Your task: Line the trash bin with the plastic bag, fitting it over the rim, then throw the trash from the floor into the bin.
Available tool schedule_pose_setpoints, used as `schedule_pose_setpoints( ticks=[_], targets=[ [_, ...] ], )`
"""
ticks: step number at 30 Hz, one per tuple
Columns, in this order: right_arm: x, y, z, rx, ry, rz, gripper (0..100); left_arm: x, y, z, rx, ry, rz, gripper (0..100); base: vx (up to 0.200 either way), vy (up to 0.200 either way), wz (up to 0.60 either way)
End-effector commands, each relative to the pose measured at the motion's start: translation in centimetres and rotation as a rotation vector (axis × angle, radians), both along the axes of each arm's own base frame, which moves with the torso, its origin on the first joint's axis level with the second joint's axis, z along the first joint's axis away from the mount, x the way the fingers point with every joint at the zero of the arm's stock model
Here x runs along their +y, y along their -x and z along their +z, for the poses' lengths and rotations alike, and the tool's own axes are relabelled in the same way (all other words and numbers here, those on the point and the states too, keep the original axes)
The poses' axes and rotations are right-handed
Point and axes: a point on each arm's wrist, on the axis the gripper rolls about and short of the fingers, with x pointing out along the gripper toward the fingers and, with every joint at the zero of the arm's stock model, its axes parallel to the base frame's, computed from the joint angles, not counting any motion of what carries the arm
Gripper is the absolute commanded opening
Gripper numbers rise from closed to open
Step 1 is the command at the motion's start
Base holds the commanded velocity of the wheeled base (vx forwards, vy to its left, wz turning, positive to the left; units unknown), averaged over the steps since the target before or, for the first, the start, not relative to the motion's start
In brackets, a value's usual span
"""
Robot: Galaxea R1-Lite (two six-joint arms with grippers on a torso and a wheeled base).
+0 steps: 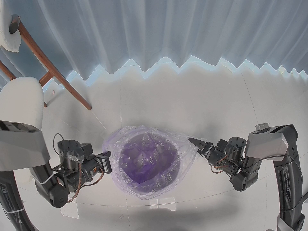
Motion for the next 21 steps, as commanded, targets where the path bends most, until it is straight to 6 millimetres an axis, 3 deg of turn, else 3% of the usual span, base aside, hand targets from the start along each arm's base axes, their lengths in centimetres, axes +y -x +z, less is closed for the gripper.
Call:
schedule_pose_setpoints(
  ticks=[1, 5, 7, 10, 13, 21],
  targets=[
    [-0.4, 0.6, 0.6, -0.001, -0.007, -0.003, 100, 0.8, 5.1, 8.8, -0.258, 0.164, -0.124, 0, 0.000, 0.000, 0.00],
    [-0.1, 0.7, 1.0, 0.003, -0.026, 0.000, 100, 1.3, 7.9, 14.4, -0.387, 0.220, -0.183, 0, 0.000, 0.000, 0.00],
    [-0.1, 0.7, 1.1, 0.002, -0.030, -0.001, 100, 1.8, 9.4, 15.3, -0.335, 0.207, -0.196, 0, 0.000, 0.000, 0.00],
    [-0.1, 0.7, 1.1, 0.004, -0.029, -0.001, 100, 2.6, 11.1, 14.6, -0.148, 0.210, -0.205, 0, 0.000, 0.000, 0.00],
    [-0.2, 0.9, 1.2, 0.005, -0.027, -0.002, 100, 2.6, 11.2, 13.5, 0.024, 0.230, -0.208, 0, 0.000, 0.000, 0.00],
    [-0.2, 0.9, 1.1, 0.002, -0.020, -0.002, 100, 1.5, 7.9, 9.0, 0.248, 0.159, -0.167, 0, 0.000, 0.000, 0.00]
  ],
)
